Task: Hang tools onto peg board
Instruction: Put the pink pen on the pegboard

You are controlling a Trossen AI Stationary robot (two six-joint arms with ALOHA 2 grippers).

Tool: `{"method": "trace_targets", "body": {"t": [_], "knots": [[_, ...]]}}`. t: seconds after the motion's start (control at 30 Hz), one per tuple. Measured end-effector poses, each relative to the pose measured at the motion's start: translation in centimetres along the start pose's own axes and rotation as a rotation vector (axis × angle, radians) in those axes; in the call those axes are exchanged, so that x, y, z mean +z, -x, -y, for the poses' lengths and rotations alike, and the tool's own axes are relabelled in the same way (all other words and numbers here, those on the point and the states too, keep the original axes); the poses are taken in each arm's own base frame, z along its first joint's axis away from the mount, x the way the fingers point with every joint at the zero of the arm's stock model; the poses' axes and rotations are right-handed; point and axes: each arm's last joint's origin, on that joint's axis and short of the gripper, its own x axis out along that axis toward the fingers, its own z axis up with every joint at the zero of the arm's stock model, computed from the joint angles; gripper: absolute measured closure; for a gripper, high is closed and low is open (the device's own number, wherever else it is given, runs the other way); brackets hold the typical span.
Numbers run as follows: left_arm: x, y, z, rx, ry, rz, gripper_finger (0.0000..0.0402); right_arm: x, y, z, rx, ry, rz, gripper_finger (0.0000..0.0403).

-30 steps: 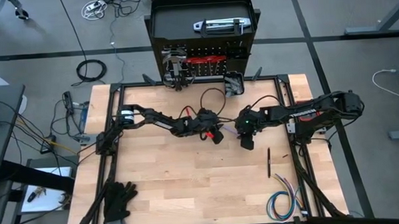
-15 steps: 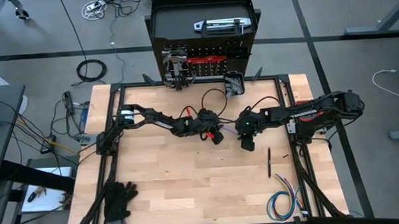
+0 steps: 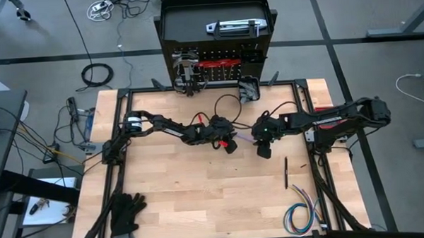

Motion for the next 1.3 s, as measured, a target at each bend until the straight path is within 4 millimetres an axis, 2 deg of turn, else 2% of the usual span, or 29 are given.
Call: {"method": "trace_targets", "body": {"t": [0.27,0.5,0.97,1.03,1.17,1.3], "knots": [[-0.29,0.04,-0.02,-0.012,-0.010,-0.025,0.0312,-0.43,-0.02,0.21,-0.046,-0.020,-0.042,0.0274],[-0.28,0.06,0.01,-0.041,-0.010,-0.034,0.0312,-0.16,0.17,0.35,-0.068,-0.021,-0.008,0.0274],[-0.31,0.09,0.07,-0.077,-0.138,-0.044,0.0313,0.31,0.20,0.77,-0.071,-0.024,0.036,0.0274],[-0.33,0.10,0.11,-0.077,-0.168,-0.045,0.0324,0.33,0.21,0.77,-0.069,-0.024,0.037,0.0274],[-0.42,0.12,0.19,-0.085,-0.190,-0.056,0.0387,0.33,0.21,0.77,-0.069,-0.024,0.037,0.0274],[-0.41,0.13,0.20,-0.092,-0.193,-0.056,0.0391,0.33,0.21,0.77,-0.069,-0.025,0.036,0.0274]]}}
